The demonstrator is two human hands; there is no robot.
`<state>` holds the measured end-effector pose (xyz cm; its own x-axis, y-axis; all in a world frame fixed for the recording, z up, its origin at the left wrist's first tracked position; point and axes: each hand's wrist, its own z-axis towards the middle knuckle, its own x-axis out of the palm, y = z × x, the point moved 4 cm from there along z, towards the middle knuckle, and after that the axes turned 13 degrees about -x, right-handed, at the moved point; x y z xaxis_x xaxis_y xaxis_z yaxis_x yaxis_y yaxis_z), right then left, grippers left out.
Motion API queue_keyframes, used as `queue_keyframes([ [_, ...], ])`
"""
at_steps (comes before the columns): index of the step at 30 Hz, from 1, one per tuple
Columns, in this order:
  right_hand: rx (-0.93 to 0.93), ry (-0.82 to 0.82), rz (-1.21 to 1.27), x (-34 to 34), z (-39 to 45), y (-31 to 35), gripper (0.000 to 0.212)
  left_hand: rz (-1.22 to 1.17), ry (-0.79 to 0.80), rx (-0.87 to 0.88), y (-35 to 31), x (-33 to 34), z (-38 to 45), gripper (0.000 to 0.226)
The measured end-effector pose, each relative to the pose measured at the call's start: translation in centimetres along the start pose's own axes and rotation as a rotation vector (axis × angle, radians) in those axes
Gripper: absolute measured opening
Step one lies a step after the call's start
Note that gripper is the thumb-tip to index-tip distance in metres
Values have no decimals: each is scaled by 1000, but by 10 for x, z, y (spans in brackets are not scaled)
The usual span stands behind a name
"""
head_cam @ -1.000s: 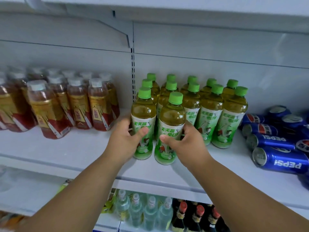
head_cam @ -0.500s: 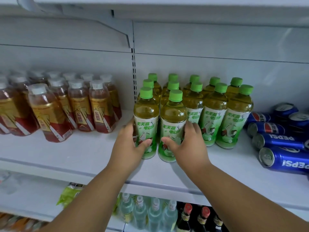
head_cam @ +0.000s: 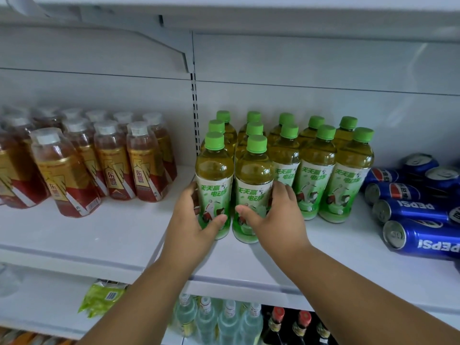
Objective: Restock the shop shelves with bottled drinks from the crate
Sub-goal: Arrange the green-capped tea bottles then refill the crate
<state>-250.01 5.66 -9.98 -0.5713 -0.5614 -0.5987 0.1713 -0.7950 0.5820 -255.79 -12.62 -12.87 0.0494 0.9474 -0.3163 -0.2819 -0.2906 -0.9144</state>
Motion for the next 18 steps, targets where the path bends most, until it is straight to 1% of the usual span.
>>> queue_keyframes([
  [7,12,15,37,4,1,0,70,6,-40,17,-2,1,0,91],
  [14,26,14,36,3,0,1,70,15,-23,41,-5,1,1,93],
  [18,29,18,40,3,0,2,69,13,-30,37,-5,0,1,91],
])
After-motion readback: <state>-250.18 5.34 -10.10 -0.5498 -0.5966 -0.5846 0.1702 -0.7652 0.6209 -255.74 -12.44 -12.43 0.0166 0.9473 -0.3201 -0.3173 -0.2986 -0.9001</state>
